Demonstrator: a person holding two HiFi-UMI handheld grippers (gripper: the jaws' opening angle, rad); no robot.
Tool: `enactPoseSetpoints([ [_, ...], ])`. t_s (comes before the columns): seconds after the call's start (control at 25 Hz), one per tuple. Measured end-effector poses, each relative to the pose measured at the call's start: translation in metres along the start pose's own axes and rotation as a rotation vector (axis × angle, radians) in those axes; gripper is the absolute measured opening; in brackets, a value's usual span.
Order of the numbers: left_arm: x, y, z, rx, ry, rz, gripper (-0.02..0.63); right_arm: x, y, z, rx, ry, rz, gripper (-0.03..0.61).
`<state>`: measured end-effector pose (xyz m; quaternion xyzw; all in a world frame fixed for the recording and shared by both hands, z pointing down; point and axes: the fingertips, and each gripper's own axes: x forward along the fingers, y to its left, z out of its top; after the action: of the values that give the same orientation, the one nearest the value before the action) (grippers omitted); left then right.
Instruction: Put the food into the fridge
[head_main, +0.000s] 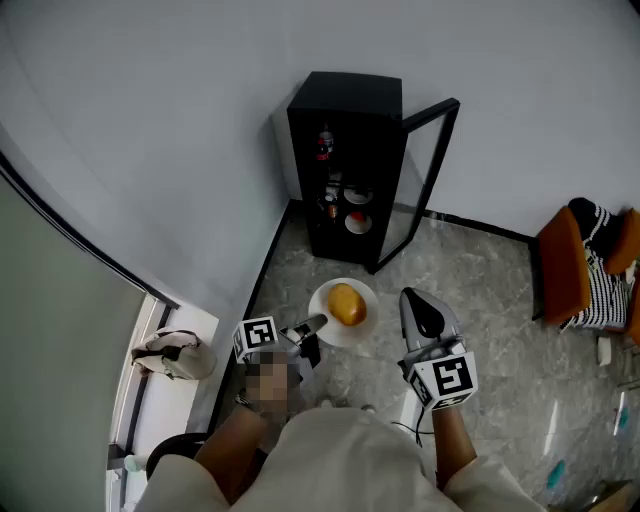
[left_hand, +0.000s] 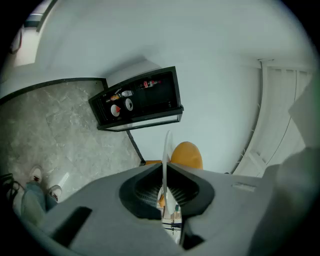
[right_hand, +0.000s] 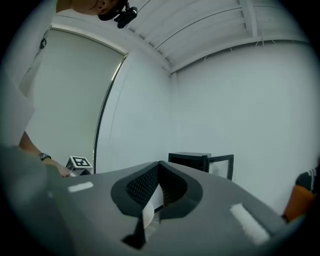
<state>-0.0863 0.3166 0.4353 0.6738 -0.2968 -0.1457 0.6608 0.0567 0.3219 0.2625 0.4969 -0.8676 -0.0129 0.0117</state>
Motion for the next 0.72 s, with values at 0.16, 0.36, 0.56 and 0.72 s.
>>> enactPoseSetpoints([
  [0.16,-0.001,-0.004,-0.002,-0.017,-0.005,-0.02,0.015,0.0,0.005,-0.004,0.002,0.007,-0.003,0.005],
  [0.36,0.004,-0.023,-0.002,-0.036,-0.008,-0.066,0.015,0.003,0.008,-0.004,0.043,0.013,0.016,0.006],
  [0.56,0.006,-0.055,0.003,-0.011,0.005,-0.135,0.015,0.011,0.01,-0.001,0.061,0.026,0.004,0.006],
  [0.72,0.005,-0.061,0.012,0.008,0.025,-0.148,0.015,0.022,0.014,-0.003,0.068,0.039,-0.026,0.006],
])
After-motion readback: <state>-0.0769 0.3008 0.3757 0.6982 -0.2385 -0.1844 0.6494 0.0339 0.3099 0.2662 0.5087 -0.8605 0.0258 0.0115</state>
